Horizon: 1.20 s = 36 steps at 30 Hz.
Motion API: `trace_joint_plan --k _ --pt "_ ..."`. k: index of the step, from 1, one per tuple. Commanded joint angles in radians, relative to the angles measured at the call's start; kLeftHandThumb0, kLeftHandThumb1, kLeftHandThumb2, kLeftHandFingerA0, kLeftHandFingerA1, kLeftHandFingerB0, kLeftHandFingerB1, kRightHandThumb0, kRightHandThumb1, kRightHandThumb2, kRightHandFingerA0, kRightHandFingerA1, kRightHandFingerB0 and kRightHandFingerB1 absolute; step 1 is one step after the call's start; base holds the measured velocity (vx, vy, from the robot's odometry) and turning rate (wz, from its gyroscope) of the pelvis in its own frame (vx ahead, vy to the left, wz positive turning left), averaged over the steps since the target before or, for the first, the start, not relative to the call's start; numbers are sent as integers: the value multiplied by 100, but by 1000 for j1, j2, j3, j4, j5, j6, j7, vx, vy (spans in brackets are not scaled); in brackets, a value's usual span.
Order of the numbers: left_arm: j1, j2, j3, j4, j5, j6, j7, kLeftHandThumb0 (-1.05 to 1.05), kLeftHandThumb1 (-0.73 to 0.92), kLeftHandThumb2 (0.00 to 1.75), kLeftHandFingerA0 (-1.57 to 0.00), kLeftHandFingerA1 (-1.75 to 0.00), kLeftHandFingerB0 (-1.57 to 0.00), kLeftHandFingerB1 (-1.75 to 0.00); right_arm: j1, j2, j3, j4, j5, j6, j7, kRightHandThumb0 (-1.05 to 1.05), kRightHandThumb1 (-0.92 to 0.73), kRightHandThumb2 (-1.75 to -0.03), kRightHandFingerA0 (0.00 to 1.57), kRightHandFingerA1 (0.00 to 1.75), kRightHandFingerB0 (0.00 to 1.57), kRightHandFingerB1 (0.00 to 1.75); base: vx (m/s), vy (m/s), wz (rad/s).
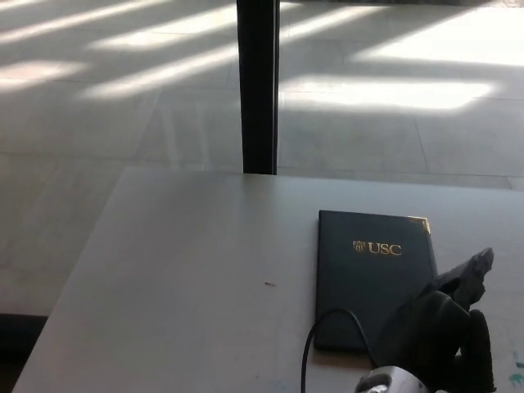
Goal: The robot uses its left hand to push the cover of the diary kept in the middle of the desk to close it
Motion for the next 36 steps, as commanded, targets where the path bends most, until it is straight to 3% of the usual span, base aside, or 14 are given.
trace_joint_plan --k 1,12,20,21,22,23,25,26,28,29,31,33,34,36 --pt "-416 58 -502 122 809 -179 23 -97 85 111 -20 -71 -22 -64 -187 28 -234 173 249 78 -40 -68 -90 -67 72 85 69 56 0 0 0" --pt "-352 319 -242 -109 603 -169 -95 -94 92 90 -11 -59 -11 -52 -187 23 -253 239 239 36 10 -65 -92 -68 66 68 62 51 0 0 0" --pt "-224 462 222 -280 335 -182 -46 -87 92 81 -32 -58 -26 -48 -197 33 -272 261 225 29 16 -66 -92 -69 63 67 57 51 0 0 0" --pt "-193 496 298 -299 315 -209 -21 -77 77 119 -37 -64 -25 -54 -195 35 -275 261 226 23 27 -65 -92 -69 62 69 57 52 0 0 0" --pt "-179 510 332 -308 307 -221 -12 -77 77 119 -37 -64 -25 -54 -195 35 -277 262 226 20 32 -65 -92 -69 62 69 57 52 0 0 0" --pt "-136 569 416 -318 276 -261 1 -90 91 82 -36 -56 -31 -48 -194 36 -274 257 215 24 7 -69 -92 -67 67 67 63 51 0 0 0" --pt "-67 619 519 -350 230 -253 -8 -94 91 80 -38 -57 -33 -50 -199 34 -281 273 217 21 17 -68 -92 -68 64 67 61 50 0 0 0" --pt "-30 649 564 -370 243 -206 12 -93 92 84 -66 -86 -37 -51 -200 33 -283 279 216 15 21 -68 -92 -67 65 68 61 51 0 0 0" --pt "27 660 647 -381 167 -247 -21 -98 81 93 -52 -72 -38 -54 -199 38 -282 270 209 14 9 -69 -92 -67 66 67 63 52 0 0 0" --pt "42 668 670 -378 162 -260 -26 -89 92 75 -97 -137 -40 -51 -198 38 -282 267 209 17 9 -69 -92 -67 66 69 64 52 0 0 0" --pt "118 734 781 -297 150 -340 12 -70 92 76 -88 -87 -45 -56 -195 22 -293 274 215 25 18 -68 -92 -68 63 66 62 51 0 0 0" --pt "160 758 855 -217 116 -411 12 -76 92 74 -106 -105 -43 -55 -196 21 -293 274 214 28 12 -68 -92 -68 63 66 62 51 0 0 0" --pt "187 781 884 -179 108 -433 7 -80 92 76 -78 -81 -41 -55 -190 25 -296 266 217 29 11 -69 -92 -67 64 68 62 52 0 0 0" --pt "277 792 990 -197 48 -383 -21 -89 92 75 -67 -56 -42 -47 -187 20 -298 275 219 24 23 -69 -92 -68 62 67 59 51 0 0 0"
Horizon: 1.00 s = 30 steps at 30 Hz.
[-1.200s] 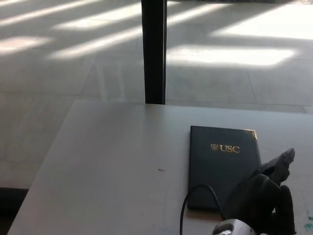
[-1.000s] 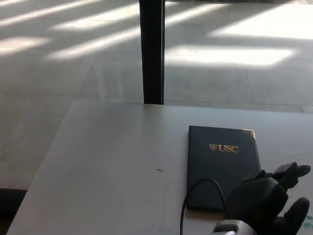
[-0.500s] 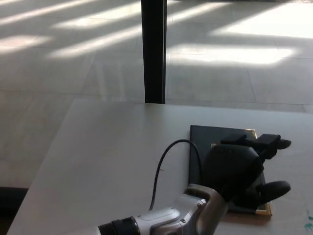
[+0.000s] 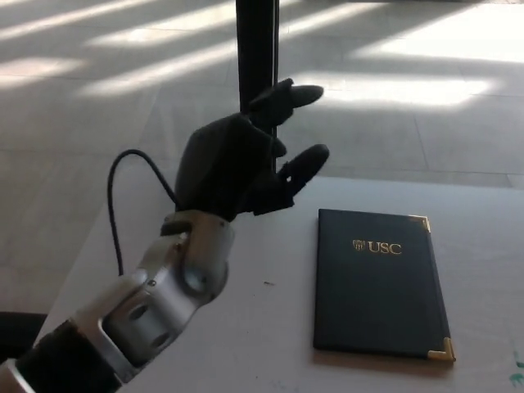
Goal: The robot uses its left hand to push the cover of the diary kept in the middle of the desk to close it
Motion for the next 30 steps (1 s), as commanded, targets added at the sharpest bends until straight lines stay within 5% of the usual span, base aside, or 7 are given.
trace_joint_plan --k 1,11,14,17,25,28,30 --pt "371 219 594 38 -167 -262 -13 -89 92 73 -61 -52 -42 -47 -11 -6 -83 71 99 12 13 -70 -92 -67 65 69 61 51 0 0 0" --pt "677 229 928 198 -286 -334 -74 -86 92 74 -67 -63 -43 -53 -13 -9 -92 69 101 13 12 -68 -92 -67 66 71 64 54 0 0 0" --pt "728 194 1001 213 -324 -246 -75 -91 92 72 -141 -101 -56 -51 -19 -11 -91 86 94 1 15 -68 -92 -68 65 69 62 53 0 0 0" --pt "787 121 1032 222 -268 -218 59 -76 80 117 -60 -59 -36 -47 -20 -12 -94 89 95 2 18 -70 -92 -67 65 68 62 52 0 0 0" --pt "867 -9 1122 487 -333 -311 -13 -79 92 74 -120 -65 -47 -39 -27 -14 -87 86 85 7 7 -69 -92 -67 67 69 65 52 0 0 0" --pt "860 -63 1177 564 -395 -299 -66 -74 79 121 -106 -96 -82 -76 -25 -12 -92 80 91 7 12 -68 -92 -68 67 71 63 52 0 0 0" --pt "877 -84 1179 538 -394 -260 -109 -81 92 69 -59 -42 -53 -43 -35 -28 -93 92 87 12 18 -67 -92 -68 67 70 63 52 0 0 0"
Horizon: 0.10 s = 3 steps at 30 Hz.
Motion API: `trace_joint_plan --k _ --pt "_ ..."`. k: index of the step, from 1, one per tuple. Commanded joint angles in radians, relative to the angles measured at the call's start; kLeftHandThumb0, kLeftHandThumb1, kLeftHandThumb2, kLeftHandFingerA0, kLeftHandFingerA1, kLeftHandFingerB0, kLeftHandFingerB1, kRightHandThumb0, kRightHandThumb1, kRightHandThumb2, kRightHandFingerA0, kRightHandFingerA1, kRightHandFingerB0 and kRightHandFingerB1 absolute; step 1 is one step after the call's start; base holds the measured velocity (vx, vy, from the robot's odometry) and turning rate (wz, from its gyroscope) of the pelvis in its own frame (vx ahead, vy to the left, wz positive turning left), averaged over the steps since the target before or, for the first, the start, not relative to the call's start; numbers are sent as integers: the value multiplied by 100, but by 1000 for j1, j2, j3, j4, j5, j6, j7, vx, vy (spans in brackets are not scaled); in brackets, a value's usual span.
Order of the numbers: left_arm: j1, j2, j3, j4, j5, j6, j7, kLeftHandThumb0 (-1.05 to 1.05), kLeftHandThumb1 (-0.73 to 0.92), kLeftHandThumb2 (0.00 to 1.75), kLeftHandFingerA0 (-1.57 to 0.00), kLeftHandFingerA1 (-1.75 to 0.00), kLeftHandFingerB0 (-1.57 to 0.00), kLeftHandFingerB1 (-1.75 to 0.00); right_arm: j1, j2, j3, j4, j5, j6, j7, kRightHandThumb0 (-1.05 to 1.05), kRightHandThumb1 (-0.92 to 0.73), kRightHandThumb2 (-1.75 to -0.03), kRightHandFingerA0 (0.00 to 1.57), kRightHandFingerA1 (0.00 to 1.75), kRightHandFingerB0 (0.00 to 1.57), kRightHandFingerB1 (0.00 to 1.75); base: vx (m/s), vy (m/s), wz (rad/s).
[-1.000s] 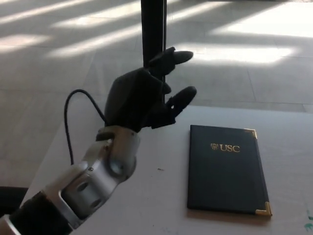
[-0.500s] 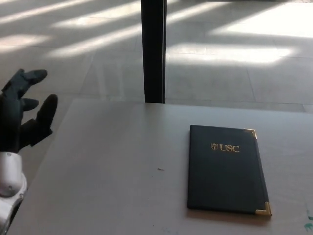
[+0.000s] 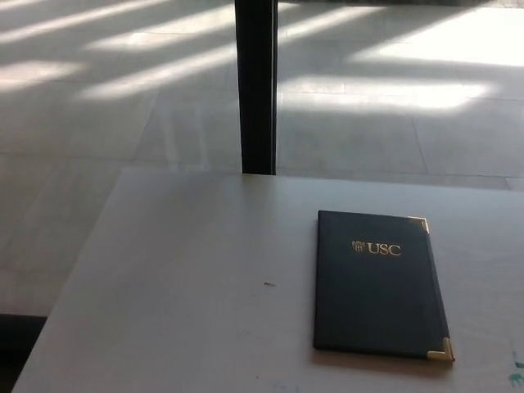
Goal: The robot uses its left hand to push the cover of the diary kept in the middle of the desk to close it
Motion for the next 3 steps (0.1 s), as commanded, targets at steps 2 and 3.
trace_joint_plan --k 2,3 --pt "81 -122 220 218 -212 -97 -108 -79 78 116 -53 -55 -39 -50 -20 -28 -46 42 60 4 9 -68 -92 -69 61 62 60 51 0 0 0" --pt "81 -122 220 218 -212 -97 -108 -79 78 116 -53 -55 -39 -50 -20 -28 -46 42 60 4 9 -68 -92 -69 61 62 60 51 0 0 0"
